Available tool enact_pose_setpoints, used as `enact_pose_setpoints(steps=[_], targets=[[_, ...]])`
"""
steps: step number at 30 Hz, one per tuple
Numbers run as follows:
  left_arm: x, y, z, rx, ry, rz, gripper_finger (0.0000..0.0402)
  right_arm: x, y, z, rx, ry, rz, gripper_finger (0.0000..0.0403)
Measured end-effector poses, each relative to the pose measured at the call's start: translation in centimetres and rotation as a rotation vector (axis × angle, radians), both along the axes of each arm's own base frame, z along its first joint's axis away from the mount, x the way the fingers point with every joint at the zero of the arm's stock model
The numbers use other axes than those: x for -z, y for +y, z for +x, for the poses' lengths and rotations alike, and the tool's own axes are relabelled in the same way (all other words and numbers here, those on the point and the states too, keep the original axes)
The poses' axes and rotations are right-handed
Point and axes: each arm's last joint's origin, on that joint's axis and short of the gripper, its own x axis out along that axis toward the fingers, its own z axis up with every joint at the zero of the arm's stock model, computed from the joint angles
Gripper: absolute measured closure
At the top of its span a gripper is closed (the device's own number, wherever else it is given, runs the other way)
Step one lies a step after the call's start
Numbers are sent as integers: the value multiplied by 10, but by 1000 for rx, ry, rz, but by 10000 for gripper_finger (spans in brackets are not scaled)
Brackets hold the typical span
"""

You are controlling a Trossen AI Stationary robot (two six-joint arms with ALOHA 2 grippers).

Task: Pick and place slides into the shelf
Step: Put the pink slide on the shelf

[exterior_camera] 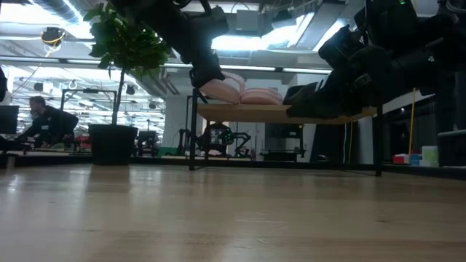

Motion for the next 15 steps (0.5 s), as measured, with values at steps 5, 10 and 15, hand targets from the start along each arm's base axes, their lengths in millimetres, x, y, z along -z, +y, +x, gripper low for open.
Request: enact_pose_setpoints(steps=[5,10,15], targets=[[0,-5,0,21,51,39,263,0,0,0,-1,-5,-2,393],[0,-12,0,20,52,50,263,0,0,0,-1,-5,-2,393],[-2,-26,0,71,56,61,268,0,0,0,-1,-5,-3,393]])
